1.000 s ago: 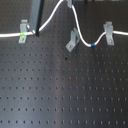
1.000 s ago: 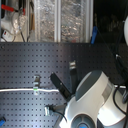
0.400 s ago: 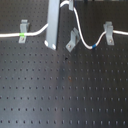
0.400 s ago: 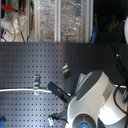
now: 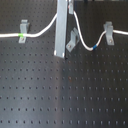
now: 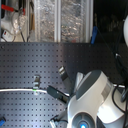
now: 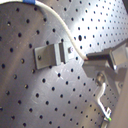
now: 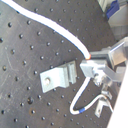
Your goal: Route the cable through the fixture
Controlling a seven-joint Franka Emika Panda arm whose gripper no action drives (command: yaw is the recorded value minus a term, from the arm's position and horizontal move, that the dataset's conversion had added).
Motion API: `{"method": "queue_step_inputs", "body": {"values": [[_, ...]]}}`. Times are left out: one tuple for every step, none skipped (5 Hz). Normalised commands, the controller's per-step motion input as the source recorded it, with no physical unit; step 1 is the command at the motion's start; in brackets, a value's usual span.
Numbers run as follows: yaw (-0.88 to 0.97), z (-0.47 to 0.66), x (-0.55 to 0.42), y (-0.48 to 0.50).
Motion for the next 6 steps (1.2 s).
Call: {"method": "queue_step_inputs", "body": {"values": [[0.20, 0.57, -0.089, -0.091], [0.00, 0.00, -0.004, -0.017], [0.00, 0.11, -0.040, -0.144], [-0.11, 0.29, -0.071, -0.242], [-0.08, 0.10, -0.021, -0.027], [0.10, 0.00, -0.129, 0.032]]}}
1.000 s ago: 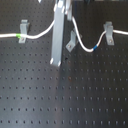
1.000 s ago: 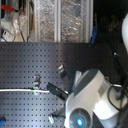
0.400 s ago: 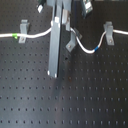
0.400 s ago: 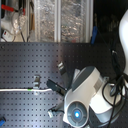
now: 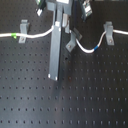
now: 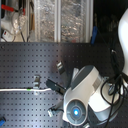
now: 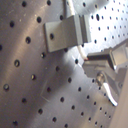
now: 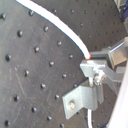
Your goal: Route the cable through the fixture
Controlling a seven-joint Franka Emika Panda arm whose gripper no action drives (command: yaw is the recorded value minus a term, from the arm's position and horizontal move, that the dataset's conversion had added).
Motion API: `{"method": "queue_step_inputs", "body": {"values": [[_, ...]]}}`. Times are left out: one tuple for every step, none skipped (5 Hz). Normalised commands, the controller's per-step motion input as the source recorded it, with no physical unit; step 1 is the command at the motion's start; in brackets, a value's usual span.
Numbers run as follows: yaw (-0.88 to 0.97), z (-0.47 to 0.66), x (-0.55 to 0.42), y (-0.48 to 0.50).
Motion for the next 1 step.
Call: {"method": "queue_step_inputs", "body": {"values": [[0.00, 0.00, -0.159, 0.016]]}}
